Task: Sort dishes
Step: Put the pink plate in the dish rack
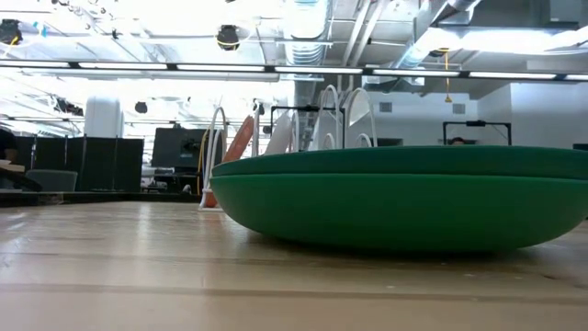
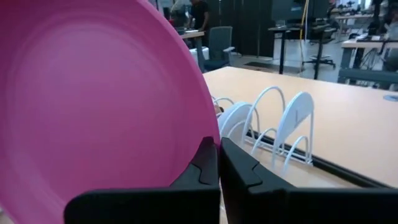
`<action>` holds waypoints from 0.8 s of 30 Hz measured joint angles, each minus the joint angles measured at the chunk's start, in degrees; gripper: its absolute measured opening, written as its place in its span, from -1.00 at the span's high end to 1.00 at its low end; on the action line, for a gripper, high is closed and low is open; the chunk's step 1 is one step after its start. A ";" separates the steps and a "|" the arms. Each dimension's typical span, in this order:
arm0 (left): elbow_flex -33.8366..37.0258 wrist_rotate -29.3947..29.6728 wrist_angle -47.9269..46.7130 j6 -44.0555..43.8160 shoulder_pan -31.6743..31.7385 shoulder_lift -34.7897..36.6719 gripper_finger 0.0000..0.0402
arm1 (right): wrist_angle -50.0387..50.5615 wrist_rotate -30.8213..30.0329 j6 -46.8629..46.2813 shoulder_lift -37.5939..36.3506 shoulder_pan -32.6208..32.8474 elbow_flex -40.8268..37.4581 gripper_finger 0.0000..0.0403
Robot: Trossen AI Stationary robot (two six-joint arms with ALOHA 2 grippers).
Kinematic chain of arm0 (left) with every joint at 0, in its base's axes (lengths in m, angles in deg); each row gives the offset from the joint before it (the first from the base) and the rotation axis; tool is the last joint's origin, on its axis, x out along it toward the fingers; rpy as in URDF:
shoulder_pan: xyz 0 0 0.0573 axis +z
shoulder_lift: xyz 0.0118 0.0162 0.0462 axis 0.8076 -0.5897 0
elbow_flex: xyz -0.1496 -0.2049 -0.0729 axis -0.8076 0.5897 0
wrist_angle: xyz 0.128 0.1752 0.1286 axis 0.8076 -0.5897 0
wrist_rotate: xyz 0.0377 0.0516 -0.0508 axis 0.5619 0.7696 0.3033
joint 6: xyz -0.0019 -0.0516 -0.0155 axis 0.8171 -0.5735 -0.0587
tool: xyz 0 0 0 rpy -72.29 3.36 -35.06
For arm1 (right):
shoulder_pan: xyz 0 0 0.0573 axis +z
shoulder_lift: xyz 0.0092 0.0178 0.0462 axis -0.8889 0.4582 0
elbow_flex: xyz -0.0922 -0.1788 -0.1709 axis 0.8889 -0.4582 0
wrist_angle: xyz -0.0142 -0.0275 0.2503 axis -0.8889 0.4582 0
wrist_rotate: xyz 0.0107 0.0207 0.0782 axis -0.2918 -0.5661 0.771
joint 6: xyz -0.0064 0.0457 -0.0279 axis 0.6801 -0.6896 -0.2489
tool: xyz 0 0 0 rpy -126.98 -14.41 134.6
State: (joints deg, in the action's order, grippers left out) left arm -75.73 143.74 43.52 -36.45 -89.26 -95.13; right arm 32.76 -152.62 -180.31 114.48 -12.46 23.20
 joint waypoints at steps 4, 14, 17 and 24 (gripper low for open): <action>0.01 0.03 0.13 -0.01 0.00 -0.67 -0.18 | -3.84 0.10 6.29 0.03 -2.27 0.54 1.00; 0.01 -1.74 0.19 0.11 0.00 -0.65 -0.18 | -16.11 1.40 25.52 0.07 -5.43 2.42 1.00; 0.01 -2.52 0.16 0.13 0.00 -0.65 -0.18 | -23.13 1.58 39.10 0.07 -4.48 3.04 1.00; 0.01 -2.78 0.25 0.19 0.00 -0.65 -0.18 | -36.13 4.64 66.18 -0.10 2.60 5.12 1.00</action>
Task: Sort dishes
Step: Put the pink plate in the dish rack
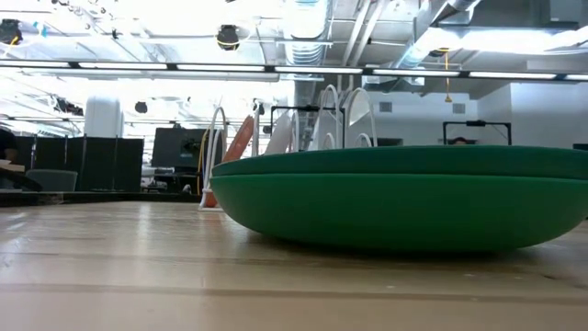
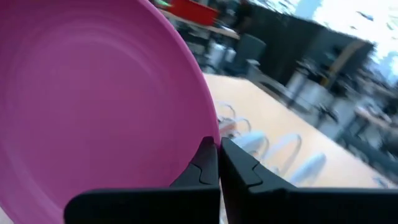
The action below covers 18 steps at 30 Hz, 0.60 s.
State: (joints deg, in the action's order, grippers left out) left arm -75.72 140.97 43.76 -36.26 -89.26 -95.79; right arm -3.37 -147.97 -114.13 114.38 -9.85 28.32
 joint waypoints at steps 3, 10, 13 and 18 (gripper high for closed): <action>0.00 0.02 1.27 1.51 0.00 0.00 -0.18 | -3.71 -0.15 9.14 -0.55 2.67 1.32 1.00; 0.00 0.40 14.19 13.34 0.02 0.00 -0.18 | -13.16 -3.22 32.68 -5.12 0.73 3.81 1.00; -0.02 0.28 18.00 17.62 0.02 0.00 -0.18 | -17.53 -3.59 37.88 -6.93 -2.23 4.32 1.00; -0.02 0.16 17.44 19.31 0.02 0.00 -0.18 | -25.64 10.30 46.42 -6.85 -6.87 4.17 1.00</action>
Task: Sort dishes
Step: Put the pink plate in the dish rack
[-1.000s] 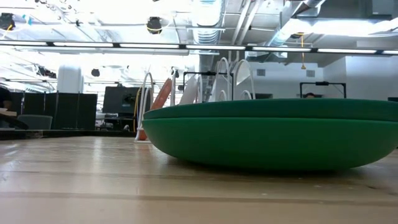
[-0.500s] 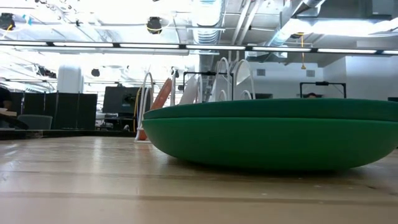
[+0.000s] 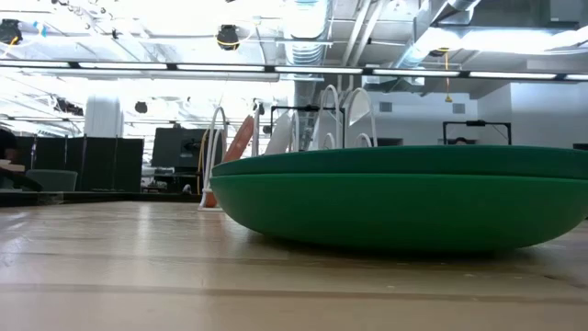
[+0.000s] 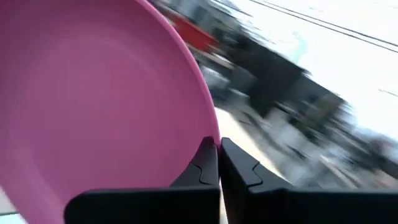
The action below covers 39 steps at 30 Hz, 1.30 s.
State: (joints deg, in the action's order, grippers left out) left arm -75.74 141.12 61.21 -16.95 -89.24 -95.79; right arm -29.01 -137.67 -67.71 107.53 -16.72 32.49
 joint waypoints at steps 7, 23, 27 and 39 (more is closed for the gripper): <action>0.00 -0.13 -1.21 -0.15 0.00 0.00 -0.18 | -8.37 46.59 4.13 -0.11 -2.57 0.00 1.00; 0.00 -1.52 -0.72 -2.92 0.00 0.00 -0.18 | -20.19 85.56 4.82 -2.87 -19.77 -0.02 1.00; 0.00 -1.96 -0.77 -2.83 0.00 0.00 -0.18 | -21.30 100.78 -4.23 -3.97 -32.75 -0.45 1.00; 0.00 -2.17 -3.23 -4.03 0.00 0.00 -0.18 | -50.50 115.91 -20.77 -3.30 -47.41 -23.21 1.00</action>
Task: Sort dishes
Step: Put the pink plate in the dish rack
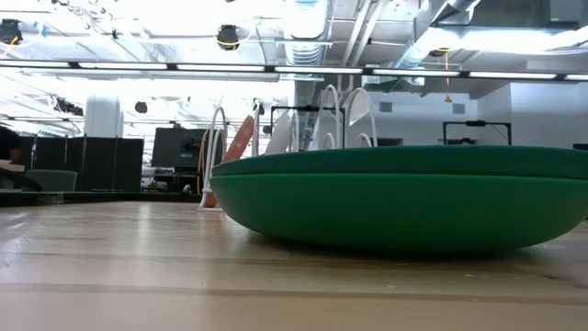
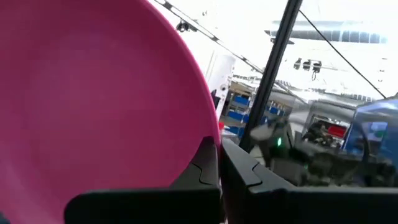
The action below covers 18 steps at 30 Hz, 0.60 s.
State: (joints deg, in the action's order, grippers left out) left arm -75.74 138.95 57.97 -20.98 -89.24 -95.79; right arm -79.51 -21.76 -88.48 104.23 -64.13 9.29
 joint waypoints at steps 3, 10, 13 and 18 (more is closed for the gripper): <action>0.00 -0.47 -0.31 -0.74 0.00 0.00 -0.18 | -12.95 0.18 -2.74 0.06 -0.02 -9.02 1.00; 0.00 -0.76 -0.23 -0.86 0.00 0.00 -0.18 | -41.99 0.10 -10.29 0.27 -0.66 -26.91 1.00; 0.00 -0.75 0.06 -0.86 0.29 0.00 -0.18 | -48.86 0.11 -11.82 0.24 -0.62 -31.71 1.00; 0.00 -0.75 0.82 -0.85 0.46 0.00 -0.18 | -51.31 -0.64 -13.32 0.24 0.87 -35.63 1.00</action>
State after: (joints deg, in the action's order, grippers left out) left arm -75.74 138.19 58.80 -21.83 -88.78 -95.79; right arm -130.81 -22.40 -101.80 104.48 -63.26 -26.34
